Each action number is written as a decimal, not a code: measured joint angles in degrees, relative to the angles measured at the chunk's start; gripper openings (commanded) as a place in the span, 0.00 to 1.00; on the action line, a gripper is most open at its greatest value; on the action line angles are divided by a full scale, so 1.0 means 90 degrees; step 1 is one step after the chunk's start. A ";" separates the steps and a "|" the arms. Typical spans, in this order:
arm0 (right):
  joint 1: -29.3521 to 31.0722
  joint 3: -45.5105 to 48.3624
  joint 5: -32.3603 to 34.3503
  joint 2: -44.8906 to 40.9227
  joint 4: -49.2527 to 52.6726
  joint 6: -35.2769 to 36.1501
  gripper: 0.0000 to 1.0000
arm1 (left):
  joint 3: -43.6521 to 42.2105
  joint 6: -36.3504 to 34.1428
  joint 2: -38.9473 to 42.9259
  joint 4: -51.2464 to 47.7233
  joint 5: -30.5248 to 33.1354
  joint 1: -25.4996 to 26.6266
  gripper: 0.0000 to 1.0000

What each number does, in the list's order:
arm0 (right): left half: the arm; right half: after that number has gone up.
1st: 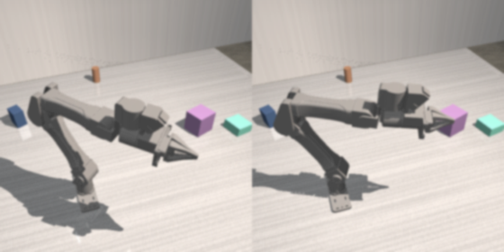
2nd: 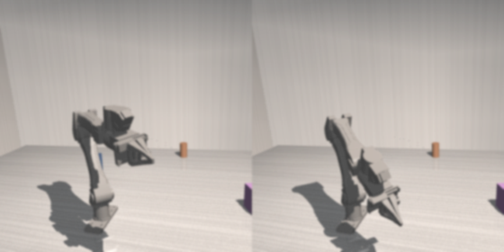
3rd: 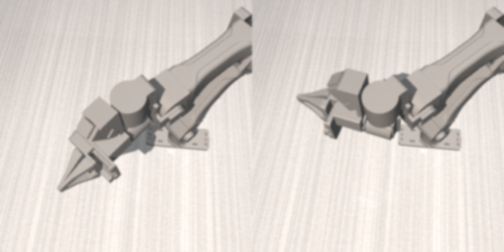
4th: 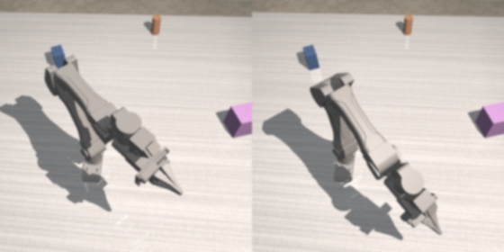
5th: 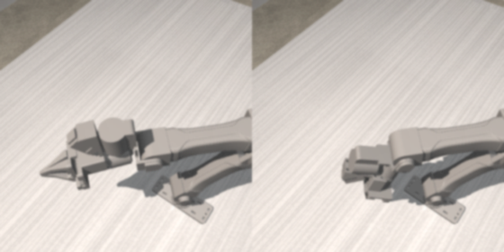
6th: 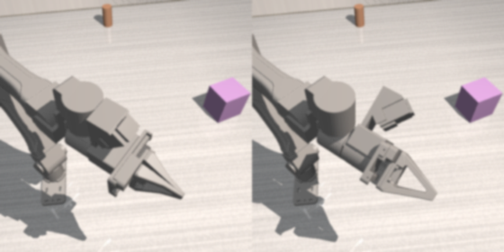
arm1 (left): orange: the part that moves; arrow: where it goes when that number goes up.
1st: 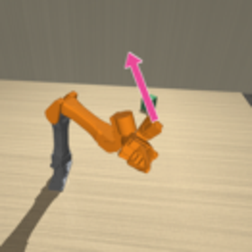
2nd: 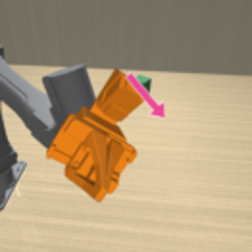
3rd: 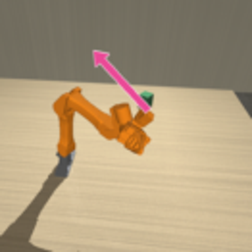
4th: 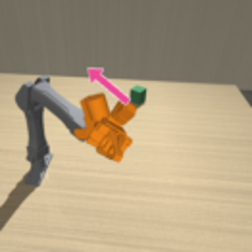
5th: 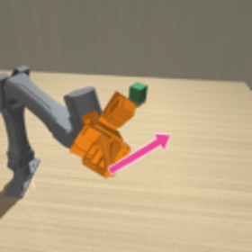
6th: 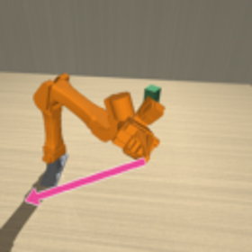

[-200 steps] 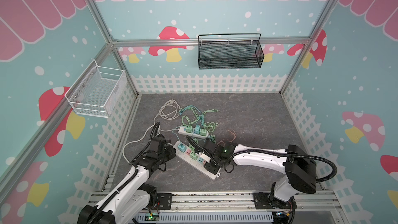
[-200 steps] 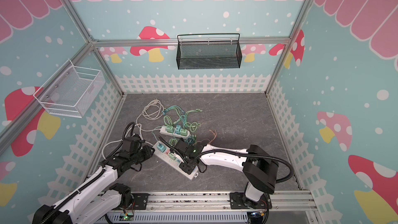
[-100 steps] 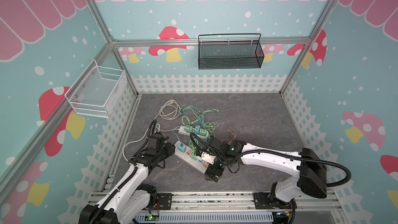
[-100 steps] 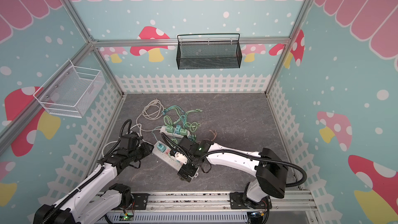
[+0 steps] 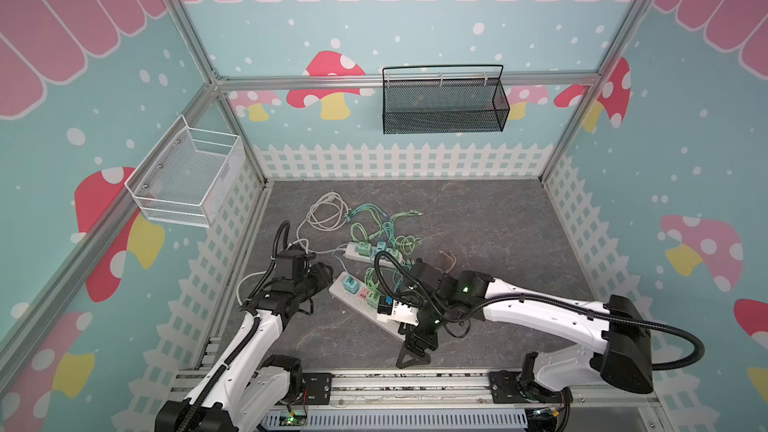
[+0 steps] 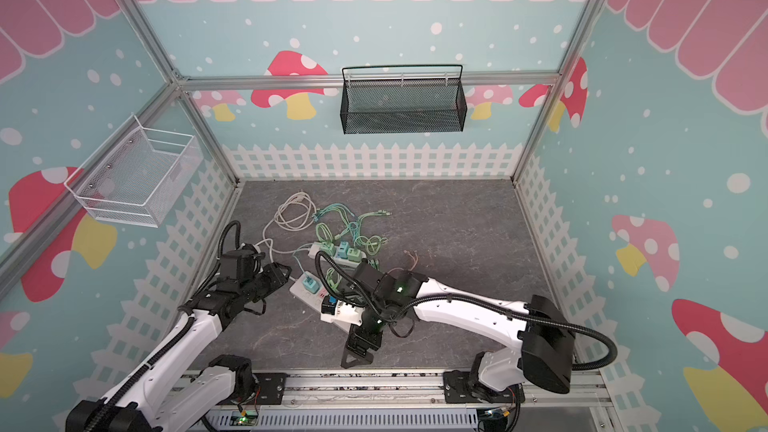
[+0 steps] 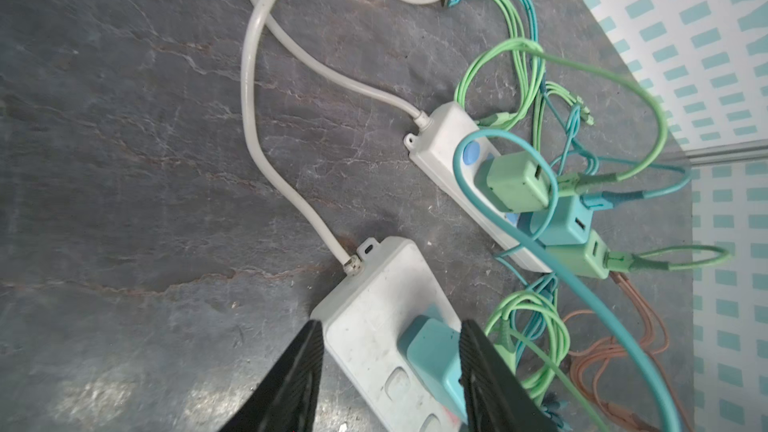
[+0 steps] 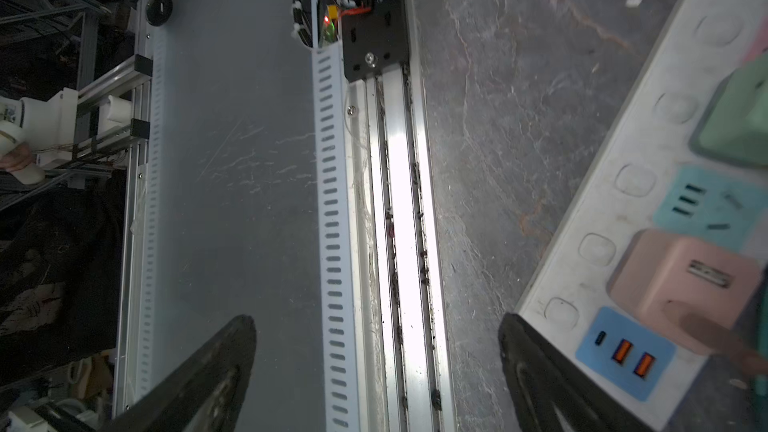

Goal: Insert the plug

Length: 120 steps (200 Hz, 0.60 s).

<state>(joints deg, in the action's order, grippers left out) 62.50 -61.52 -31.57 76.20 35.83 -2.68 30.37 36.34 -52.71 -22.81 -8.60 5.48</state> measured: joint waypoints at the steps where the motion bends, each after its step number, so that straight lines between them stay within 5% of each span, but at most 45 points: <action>1: -0.0005 0.0000 0.0027 -0.0022 -0.0022 -0.0007 0.99 | 0.0005 -0.0007 0.0000 0.0000 -0.0002 -0.0005 0.58; 53: -0.1236 0.0153 0.2103 -0.1409 -0.1802 -0.0153 0.99 | 0.0566 -0.0486 -0.0143 0.0090 0.0129 -0.0352 0.70; 120: -0.3130 0.1061 0.4736 -0.1945 -0.3390 0.0503 0.98 | 0.0809 -0.1457 -0.0753 0.1246 0.0525 -0.0692 0.74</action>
<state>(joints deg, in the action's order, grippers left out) 34.33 -51.96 11.05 58.70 5.32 1.85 37.65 23.22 -59.48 -11.60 -3.88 -0.75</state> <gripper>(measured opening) 0.983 0.736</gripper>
